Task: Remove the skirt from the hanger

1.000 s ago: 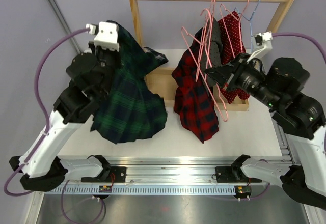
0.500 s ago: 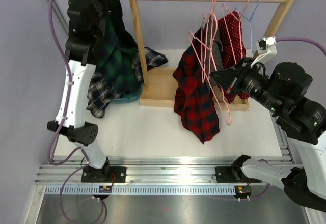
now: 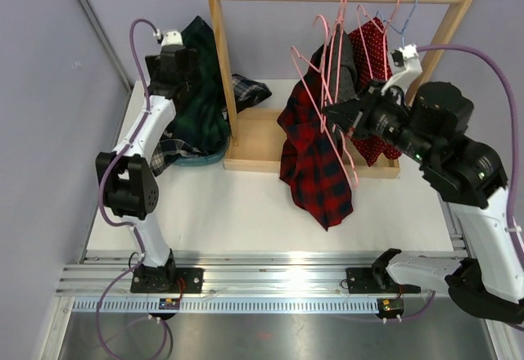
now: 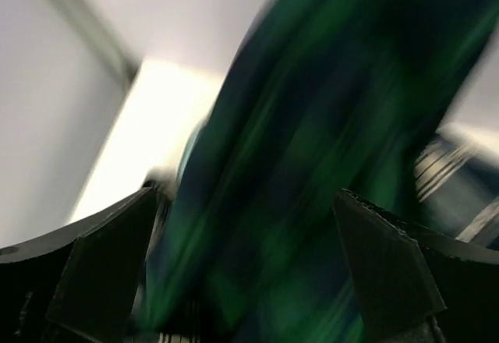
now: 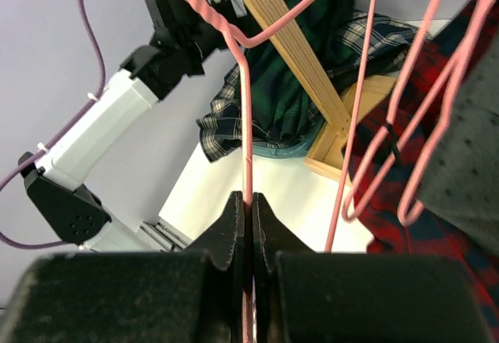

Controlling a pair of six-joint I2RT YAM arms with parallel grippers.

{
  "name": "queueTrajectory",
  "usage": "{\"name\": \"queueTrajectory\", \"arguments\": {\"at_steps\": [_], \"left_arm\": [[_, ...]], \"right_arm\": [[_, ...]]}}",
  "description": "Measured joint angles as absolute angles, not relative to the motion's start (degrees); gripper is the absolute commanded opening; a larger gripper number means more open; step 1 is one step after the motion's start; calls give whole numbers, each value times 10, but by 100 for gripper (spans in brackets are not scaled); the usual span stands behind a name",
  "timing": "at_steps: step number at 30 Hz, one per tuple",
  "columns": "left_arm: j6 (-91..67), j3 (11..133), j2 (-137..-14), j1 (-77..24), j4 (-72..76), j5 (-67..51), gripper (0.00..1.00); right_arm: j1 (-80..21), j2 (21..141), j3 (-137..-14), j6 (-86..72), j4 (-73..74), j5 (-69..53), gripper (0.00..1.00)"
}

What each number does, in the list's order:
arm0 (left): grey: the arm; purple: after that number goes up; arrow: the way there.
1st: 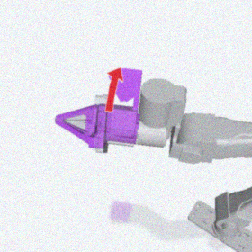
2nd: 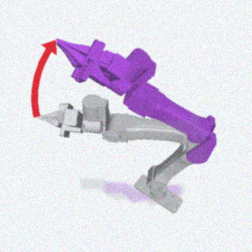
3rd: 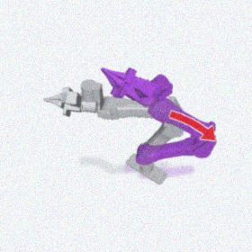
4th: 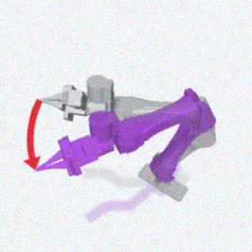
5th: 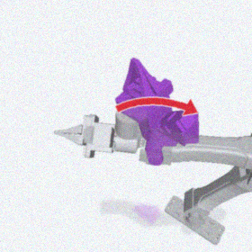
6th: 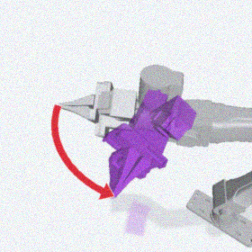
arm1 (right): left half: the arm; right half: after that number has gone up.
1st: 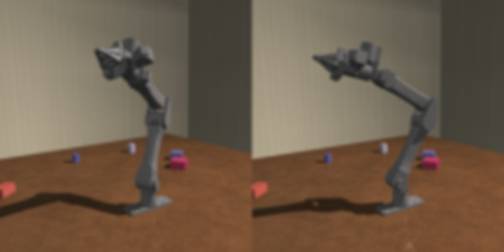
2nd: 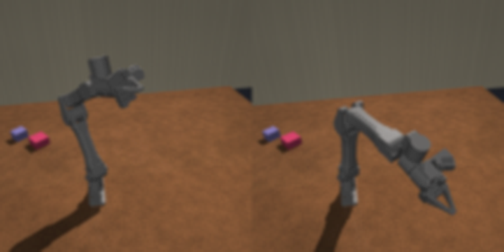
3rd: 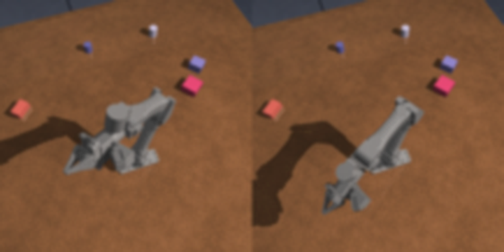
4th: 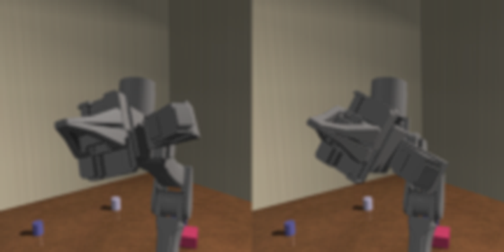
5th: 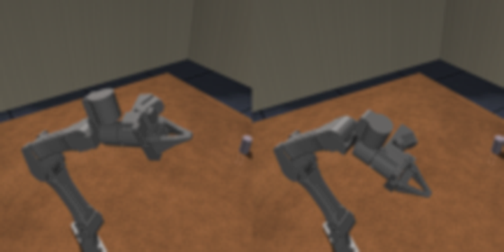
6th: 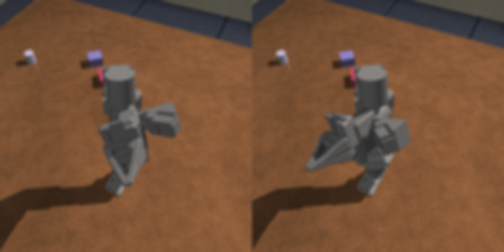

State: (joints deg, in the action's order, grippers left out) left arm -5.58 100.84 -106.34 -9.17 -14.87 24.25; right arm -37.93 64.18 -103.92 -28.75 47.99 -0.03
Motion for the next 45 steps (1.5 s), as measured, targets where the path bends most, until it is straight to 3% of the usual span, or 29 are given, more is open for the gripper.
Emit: {"name": "queueTrajectory", "arguments": {"at_steps": [6,17,26,32,33,34,35,36,38,45], "left_arm": [[-124,862,-953,-86,-184,244,99],[-161,670,-428,-145,-167,197,99],[-208,491,-283,-175,-266,112,99],[-207,462,-227,-177,-323,105,99],[-205,462,-225,-177,-326,105,99],[-203,462,-225,-177,-330,106,99],[-199,462,-225,-177,-334,107,99],[-197,462,-226,-177,-338,107,99],[-193,462,-229,-177,-342,108,99],[-177,461,-276,-179,-345,176,99]], "right_arm": [[-379,738,-1094,-288,447,-27,0],[-379,941,-1298,-289,414,-44,0],[-379,1070,-1423,-288,408,-23,0],[-379,1100,-1413,-293,416,-10,0],[-379,1098,-1401,-295,414,-6,9],[-379,1094,-1384,-298,411,-6,25],[-379,1088,-1366,-302,403,-6,62],[-379,1082,-1350,-307,401,-5,79],[-379,1063,-1311,-306,402,-5,99],[-380,987,-1289,-294,440,6,99]]}}
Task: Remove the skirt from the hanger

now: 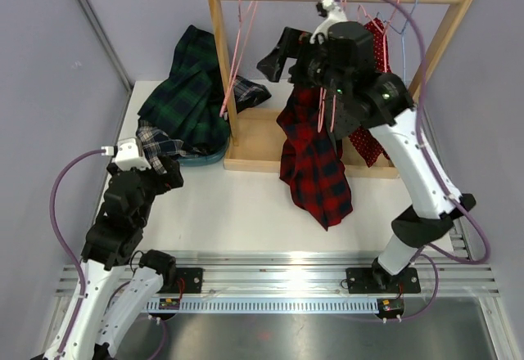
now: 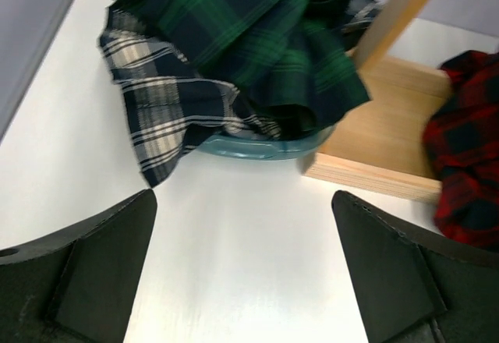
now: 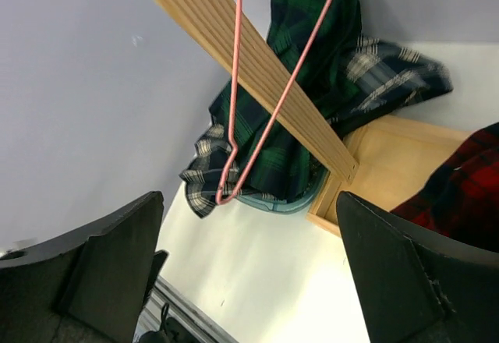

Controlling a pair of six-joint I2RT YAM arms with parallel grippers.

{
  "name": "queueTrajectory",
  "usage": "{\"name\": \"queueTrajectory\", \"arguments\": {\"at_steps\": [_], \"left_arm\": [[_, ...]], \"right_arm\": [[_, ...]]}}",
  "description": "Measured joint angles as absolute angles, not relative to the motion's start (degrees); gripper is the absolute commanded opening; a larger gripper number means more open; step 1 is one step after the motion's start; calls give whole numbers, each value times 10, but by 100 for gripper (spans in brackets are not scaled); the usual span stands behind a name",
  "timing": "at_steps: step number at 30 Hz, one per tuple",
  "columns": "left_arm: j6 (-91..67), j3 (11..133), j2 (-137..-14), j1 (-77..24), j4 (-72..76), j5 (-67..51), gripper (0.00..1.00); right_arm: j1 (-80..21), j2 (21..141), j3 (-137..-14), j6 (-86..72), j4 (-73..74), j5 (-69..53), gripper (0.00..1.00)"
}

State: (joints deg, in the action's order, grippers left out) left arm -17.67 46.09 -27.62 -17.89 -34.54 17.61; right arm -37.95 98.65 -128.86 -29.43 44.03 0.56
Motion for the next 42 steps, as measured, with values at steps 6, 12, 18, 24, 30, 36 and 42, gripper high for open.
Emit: {"name": "queueTrajectory", "arguments": {"at_steps": [6,12,18,24,30,36,42], "left_arm": [[-162,448,-285,-180,-346,224,99],[-158,448,-297,-180,-347,234,99],[-154,448,-297,-180,-346,232,99],[-154,448,-297,-181,-346,229,99],[-150,448,-297,-182,-346,226,99],[-149,448,-297,-182,-346,223,99],[-149,448,-297,-182,-347,222,99]], "right_arm": [[-380,887,-1324,-253,475,65,99],[-380,803,-1303,-220,484,130,97],[-380,820,-1271,-207,484,145,93],[-380,887,-1250,-201,499,153,93],[-380,889,-1242,-196,502,180,92],[-380,867,-1204,-196,487,199,91],[-380,867,-1193,-189,482,213,88]]}}
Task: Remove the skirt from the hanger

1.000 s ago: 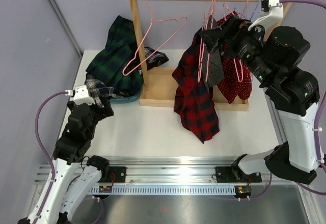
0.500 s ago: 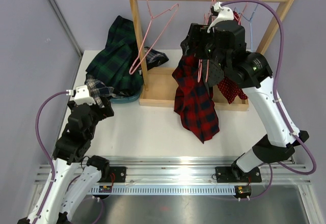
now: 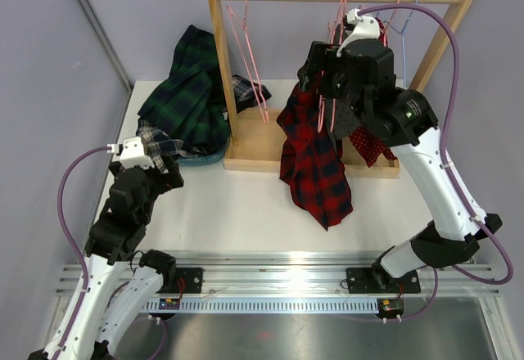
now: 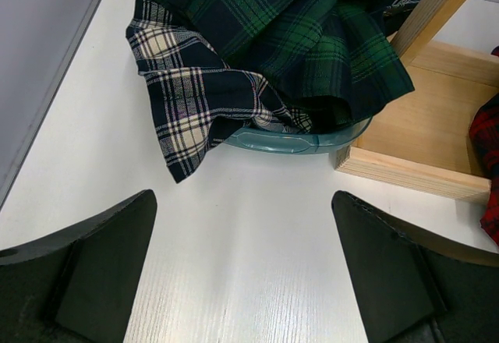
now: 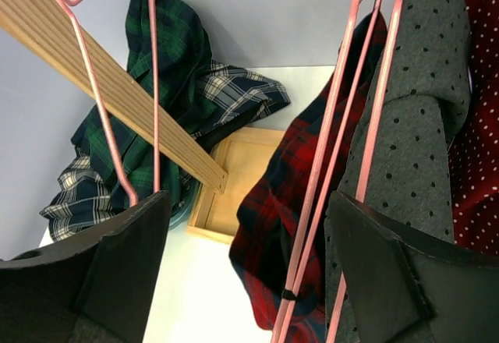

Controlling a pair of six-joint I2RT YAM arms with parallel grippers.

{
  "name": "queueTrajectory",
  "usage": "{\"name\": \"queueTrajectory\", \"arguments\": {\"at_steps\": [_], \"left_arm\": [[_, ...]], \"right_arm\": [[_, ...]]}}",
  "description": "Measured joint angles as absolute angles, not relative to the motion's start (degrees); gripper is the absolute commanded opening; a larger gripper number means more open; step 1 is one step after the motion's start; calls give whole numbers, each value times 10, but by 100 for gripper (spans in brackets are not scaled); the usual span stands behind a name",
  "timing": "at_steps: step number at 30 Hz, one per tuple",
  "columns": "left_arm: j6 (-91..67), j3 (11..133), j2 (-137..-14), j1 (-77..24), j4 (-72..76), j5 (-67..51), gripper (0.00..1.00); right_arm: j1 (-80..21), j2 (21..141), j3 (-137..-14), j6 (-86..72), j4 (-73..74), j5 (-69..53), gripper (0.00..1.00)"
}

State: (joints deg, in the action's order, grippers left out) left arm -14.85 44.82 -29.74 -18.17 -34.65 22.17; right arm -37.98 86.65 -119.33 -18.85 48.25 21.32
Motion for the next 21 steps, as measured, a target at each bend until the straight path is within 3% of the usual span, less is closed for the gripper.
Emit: {"name": "queueTrajectory", "arguments": {"at_steps": [12,15,16,17,18,21], "left_arm": [[-148,448,-298,-182,-347,218,99],[-148,448,-298,-182,-346,216,99],[-148,448,-298,-182,-346,216,99],[-148,448,-298,-182,-346,216,99],[-147,448,-298,-182,-346,216,99],[-139,455,-310,-183,-348,214,99]], "right_arm": [[-326,908,-1188,-192,458,193,53],[-321,926,-1188,-193,453,185,33],[-320,930,-1188,-193,453,183,14],[-319,933,-1188,-192,453,183,5],[-319,937,-1189,-196,453,183,0],[-316,943,-1195,-199,455,175,0]]}}
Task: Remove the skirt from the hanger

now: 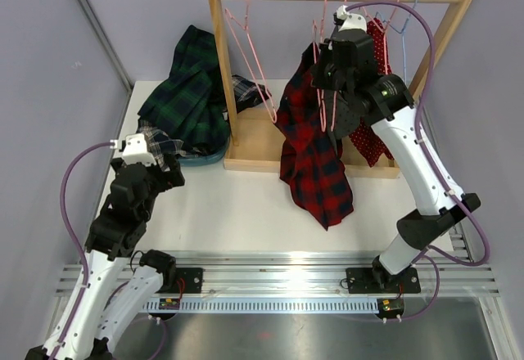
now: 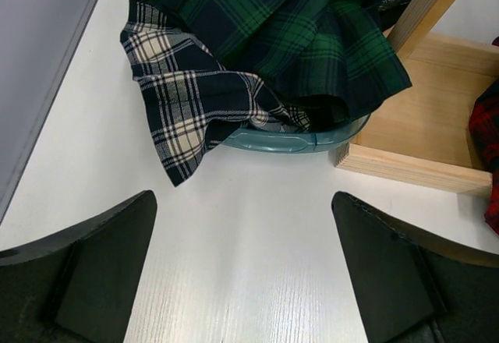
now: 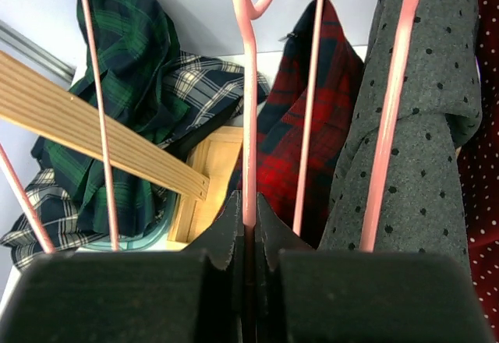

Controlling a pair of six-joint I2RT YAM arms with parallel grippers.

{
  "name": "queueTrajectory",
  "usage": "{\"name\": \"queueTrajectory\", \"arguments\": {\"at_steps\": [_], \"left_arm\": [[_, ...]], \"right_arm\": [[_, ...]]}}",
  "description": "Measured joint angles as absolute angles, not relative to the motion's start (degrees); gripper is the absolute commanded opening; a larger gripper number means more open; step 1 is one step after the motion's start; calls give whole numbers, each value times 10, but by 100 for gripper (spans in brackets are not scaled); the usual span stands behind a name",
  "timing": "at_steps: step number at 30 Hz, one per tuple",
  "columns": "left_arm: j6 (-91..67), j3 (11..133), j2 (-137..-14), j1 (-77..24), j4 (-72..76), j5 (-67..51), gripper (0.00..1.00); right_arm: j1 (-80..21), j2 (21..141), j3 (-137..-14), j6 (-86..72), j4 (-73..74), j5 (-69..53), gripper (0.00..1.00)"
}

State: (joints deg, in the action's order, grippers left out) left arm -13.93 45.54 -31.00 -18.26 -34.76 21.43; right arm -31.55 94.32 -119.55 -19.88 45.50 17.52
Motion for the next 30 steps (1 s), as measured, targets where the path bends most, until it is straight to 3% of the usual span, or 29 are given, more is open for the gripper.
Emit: {"name": "queueTrajectory", "arguments": {"at_steps": [5,10,18,21,24,30], "left_arm": [[-120,559,-375,-184,-364,195,99],[-114,775,-484,-223,-363,163,99],[-51,1114,-689,-523,-355,241,99],[-33,1103,-723,-608,-324,268,99],[-24,1014,-734,-672,-271,276,99],[-24,869,-771,-749,-194,274,99]], "right_arm": [[-315,960,-1252,-198,498,158,0],[-315,983,-1354,-201,548,135,0],[-314,918,-1319,-237,551,92,0],[-315,874,-1260,-252,535,82,0],[-315,818,-1185,-263,510,78,0],[-315,770,-1160,-269,509,78,0]]}}
